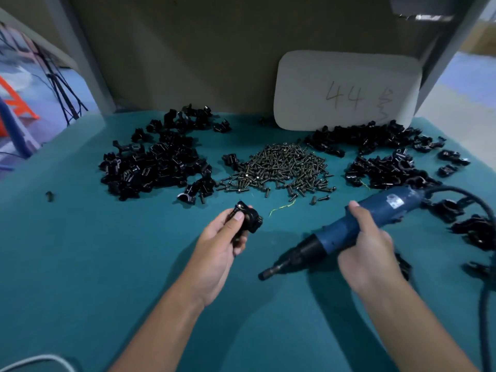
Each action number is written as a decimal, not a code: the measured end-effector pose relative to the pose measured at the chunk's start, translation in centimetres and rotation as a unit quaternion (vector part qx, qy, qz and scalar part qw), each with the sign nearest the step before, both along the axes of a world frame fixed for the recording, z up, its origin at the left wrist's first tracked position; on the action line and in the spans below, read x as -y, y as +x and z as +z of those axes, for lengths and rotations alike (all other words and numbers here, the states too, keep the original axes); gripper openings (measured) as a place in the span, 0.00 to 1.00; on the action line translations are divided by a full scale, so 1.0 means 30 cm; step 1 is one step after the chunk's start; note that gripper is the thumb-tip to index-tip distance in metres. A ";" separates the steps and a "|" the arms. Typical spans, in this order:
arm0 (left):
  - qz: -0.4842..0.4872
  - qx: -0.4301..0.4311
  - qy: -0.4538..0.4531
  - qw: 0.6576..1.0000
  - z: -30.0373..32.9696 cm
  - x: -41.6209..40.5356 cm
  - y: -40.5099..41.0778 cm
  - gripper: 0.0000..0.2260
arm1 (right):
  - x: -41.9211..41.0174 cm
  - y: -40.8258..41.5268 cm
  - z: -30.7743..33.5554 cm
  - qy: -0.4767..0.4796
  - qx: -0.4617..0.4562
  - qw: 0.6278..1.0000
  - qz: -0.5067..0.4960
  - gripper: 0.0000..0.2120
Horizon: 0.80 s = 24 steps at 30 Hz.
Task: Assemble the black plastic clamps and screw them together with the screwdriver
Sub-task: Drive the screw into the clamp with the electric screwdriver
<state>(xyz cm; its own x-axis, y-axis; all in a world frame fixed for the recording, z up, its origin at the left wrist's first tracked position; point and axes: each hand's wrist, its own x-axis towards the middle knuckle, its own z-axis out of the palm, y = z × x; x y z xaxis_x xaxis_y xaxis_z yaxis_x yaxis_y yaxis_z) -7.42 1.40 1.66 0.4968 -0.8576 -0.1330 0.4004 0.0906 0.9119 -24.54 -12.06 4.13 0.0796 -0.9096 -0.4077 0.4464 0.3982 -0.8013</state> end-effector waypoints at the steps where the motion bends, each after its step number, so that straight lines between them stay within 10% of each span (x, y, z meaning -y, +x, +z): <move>1: 0.005 -0.001 0.001 1.000 0.002 -0.001 -0.001 0.19 | 0.002 0.003 -0.004 0.001 -0.033 0.999 0.032 0.10; 15: -0.067 0.019 -0.062 0.996 0.016 -0.008 -0.033 0.15 | 0.070 -0.104 0.064 -0.021 -0.460 0.809 0.365 0.29; 17: -0.090 0.046 -0.066 0.993 0.019 -0.010 -0.044 0.14 | 0.057 -0.119 0.094 -0.047 -0.566 0.717 0.404 0.28; 20: -0.108 0.056 -0.071 0.990 0.013 -0.011 -0.062 0.21 | 0.011 -0.128 0.121 -0.253 -0.751 0.479 0.378 0.15; 21: -0.113 0.060 -0.078 0.989 0.012 -0.010 -0.071 0.22 | -0.017 -0.125 0.133 -0.303 -0.742 0.486 0.349 0.15; 24: -0.124 0.053 -0.097 0.986 0.014 -0.005 -0.086 0.21 | -0.127 -0.096 0.154 -0.342 -0.472 0.725 0.367 0.21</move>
<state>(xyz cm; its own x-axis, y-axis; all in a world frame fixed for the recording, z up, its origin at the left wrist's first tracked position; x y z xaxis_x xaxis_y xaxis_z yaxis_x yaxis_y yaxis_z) -9.99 1.55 2.07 0.2708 -0.9587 0.0871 0.3351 0.1787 0.9251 -27.43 -8.25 8.75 0.6229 -0.7792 -0.0689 -0.5605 -0.3832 -0.7341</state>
